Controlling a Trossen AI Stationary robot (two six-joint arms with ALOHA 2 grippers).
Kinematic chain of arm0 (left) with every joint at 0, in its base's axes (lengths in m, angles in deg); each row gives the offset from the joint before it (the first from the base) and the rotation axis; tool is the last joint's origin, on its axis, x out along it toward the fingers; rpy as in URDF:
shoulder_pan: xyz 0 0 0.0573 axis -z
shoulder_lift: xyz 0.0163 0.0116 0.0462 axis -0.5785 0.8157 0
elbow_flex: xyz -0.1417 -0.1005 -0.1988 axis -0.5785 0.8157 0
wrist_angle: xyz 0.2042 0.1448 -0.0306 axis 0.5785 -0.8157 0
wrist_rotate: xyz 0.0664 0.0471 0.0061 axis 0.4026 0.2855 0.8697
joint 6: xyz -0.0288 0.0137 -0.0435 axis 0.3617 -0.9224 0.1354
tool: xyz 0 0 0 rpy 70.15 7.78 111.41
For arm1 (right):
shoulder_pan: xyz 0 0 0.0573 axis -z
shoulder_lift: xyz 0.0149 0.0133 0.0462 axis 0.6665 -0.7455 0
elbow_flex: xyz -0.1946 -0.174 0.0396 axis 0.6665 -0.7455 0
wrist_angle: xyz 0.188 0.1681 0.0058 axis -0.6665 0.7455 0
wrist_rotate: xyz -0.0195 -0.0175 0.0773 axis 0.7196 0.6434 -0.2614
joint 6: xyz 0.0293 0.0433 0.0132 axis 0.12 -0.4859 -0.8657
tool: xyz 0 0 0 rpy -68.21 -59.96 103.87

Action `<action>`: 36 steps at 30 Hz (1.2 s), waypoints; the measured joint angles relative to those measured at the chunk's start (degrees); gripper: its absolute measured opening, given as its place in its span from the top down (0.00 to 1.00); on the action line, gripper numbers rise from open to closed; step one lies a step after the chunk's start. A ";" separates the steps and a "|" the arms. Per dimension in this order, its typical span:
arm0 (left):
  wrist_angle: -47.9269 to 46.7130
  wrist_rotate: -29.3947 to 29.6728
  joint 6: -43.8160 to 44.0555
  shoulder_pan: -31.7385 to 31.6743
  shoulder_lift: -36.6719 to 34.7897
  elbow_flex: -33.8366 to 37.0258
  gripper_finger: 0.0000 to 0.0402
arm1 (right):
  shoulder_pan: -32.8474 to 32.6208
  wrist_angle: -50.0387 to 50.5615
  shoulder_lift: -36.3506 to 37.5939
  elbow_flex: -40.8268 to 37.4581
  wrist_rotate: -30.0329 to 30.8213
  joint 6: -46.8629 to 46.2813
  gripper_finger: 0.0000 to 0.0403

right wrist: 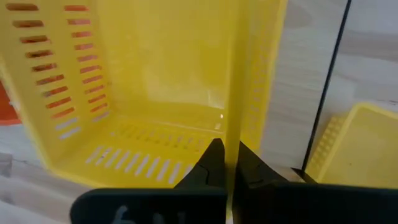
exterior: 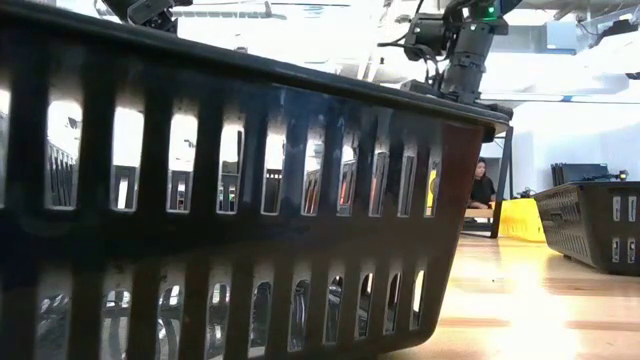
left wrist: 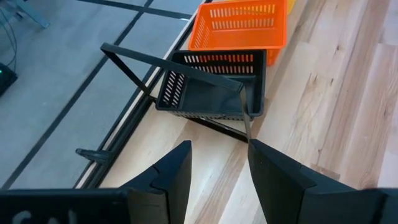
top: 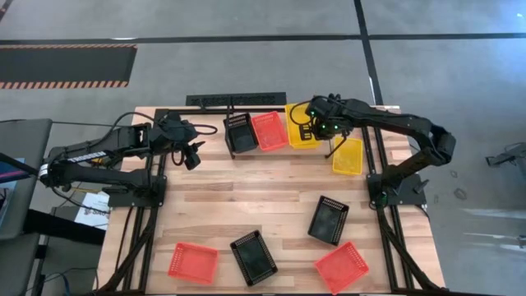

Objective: Stack baskets on shelf by color
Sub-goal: Stack the left yellow bin on top of the other yellow bin on the shelf

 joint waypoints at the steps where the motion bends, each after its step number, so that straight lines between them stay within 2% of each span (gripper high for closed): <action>1: 0.00 0.00 0.00 0.00 0.00 0.00 0.64 | 0.00 0.18 0.00 -0.02 0.00 0.01 0.99; 12: 0.00 0.00 0.02 0.00 0.00 0.00 0.64 | 1.63 0.12 0.00 -0.05 0.07 1.40 0.99; 25: 0.00 0.04 0.07 0.02 0.00 0.00 0.64 | -0.02 3.51 0.01 -0.05 0.81 -1.93 0.99; 36: 0.02 0.09 -0.07 0.00 0.00 0.00 0.64 | -0.07 1.68 0.02 -0.05 1.64 -3.30 0.99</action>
